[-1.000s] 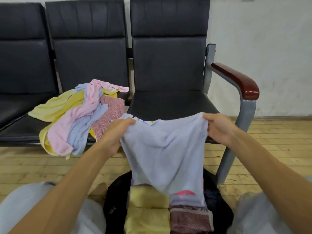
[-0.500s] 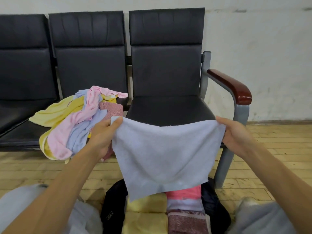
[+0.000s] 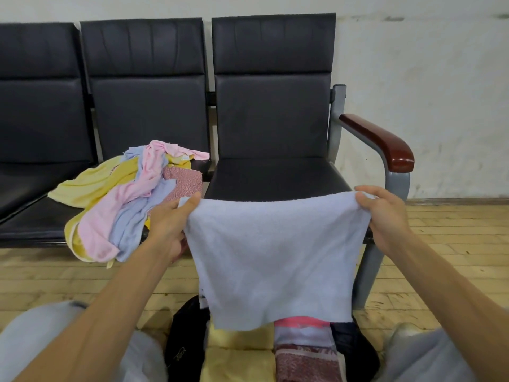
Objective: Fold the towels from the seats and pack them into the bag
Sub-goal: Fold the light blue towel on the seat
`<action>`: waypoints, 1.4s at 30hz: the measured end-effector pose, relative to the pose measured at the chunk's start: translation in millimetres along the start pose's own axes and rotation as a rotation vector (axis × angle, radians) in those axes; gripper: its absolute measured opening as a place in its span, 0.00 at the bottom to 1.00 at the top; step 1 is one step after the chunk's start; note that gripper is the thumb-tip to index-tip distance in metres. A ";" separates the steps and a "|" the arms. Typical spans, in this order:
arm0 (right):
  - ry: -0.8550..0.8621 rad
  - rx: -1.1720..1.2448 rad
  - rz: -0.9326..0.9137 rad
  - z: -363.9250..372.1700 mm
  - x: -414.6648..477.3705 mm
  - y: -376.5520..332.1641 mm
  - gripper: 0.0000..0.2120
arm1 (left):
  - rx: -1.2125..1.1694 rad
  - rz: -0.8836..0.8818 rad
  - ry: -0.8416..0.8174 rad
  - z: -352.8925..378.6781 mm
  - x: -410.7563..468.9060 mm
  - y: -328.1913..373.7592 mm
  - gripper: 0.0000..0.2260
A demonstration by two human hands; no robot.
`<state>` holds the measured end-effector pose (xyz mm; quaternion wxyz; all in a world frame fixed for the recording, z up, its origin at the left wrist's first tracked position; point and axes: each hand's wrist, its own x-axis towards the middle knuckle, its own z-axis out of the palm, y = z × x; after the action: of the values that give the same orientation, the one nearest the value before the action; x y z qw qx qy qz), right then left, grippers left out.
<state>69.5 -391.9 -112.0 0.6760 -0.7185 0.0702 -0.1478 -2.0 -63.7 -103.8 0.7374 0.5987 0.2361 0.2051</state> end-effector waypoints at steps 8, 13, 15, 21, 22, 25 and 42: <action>0.025 -0.001 -0.027 4.9 -0.9 -3.9 0.07 | 0.079 0.043 -0.081 -17.5 16.5 8.8 0.09; 0.029 -0.080 -0.128 4.5 1.2 -6.6 0.07 | 0.621 0.565 0.089 -20.3 12.7 11.5 0.11; 0.021 -0.124 -0.149 5.6 1.3 -5.9 0.07 | 0.625 0.605 0.092 -19.6 15.8 10.9 0.09; -0.027 -0.200 -0.144 2.3 4.3 -3.7 0.11 | 0.290 0.387 0.087 -17.7 22.7 11.0 0.11; -0.039 -0.215 -0.141 2.0 4.5 -4.2 0.12 | 0.279 0.382 0.080 -17.6 22.7 10.8 0.11; -0.066 -0.290 -0.149 1.8 3.6 -5.5 0.15 | 0.350 0.426 0.035 -18.8 21.4 10.0 0.12; 0.054 -0.671 -0.360 0.9 2.7 -1.2 0.12 | 0.679 0.693 0.196 -17.5 22.3 -1.5 0.09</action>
<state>72.2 -391.7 -110.5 0.3642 -0.8966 0.0049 -0.2519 5.6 -37.1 -110.5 0.3636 0.8263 0.1448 0.4051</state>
